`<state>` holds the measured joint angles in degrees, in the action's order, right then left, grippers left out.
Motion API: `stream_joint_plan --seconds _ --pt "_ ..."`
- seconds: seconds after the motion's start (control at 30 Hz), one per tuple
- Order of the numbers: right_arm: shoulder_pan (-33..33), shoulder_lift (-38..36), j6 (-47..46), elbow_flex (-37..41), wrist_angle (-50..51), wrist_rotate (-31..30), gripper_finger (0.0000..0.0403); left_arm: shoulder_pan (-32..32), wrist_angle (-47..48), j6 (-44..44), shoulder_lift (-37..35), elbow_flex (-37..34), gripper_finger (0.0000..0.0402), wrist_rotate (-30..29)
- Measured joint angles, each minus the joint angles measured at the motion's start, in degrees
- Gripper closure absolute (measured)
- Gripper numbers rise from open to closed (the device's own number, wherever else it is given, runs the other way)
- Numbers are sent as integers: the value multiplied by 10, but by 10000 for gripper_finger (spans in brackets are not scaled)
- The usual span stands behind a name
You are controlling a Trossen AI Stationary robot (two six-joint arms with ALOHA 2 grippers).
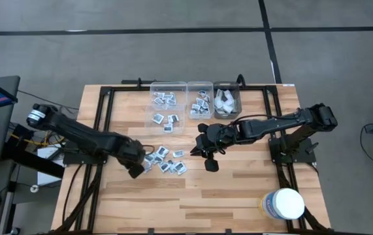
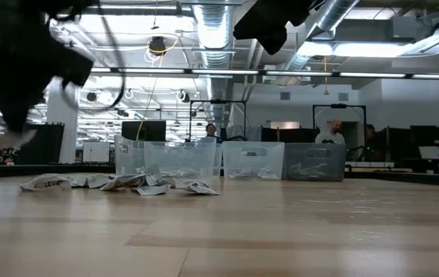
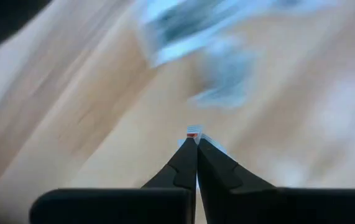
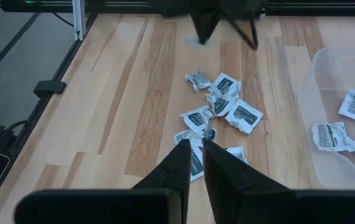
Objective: Pick & Place First Aid Supplies
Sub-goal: Put the ointment pack into the top left transparent bin
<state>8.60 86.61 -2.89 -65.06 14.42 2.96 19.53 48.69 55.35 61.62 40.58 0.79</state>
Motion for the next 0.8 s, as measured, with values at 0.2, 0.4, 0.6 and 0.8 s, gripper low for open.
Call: stream_joint_plan --seconds 0.2,0.4,0.6,0.8 --pt "0 0 3 0 -3 0 365 0 -173 -121 -79 0 394 -10" --pt "0 0 3 0 -3 0 365 0 -260 -209 -99 1 394 -10" --pt "0 0 3 0 -3 0 365 0 -273 -270 -93 0 394 -13" --pt "0 0 3 0 -5 0 365 0 -347 -412 -91 0 394 -13"
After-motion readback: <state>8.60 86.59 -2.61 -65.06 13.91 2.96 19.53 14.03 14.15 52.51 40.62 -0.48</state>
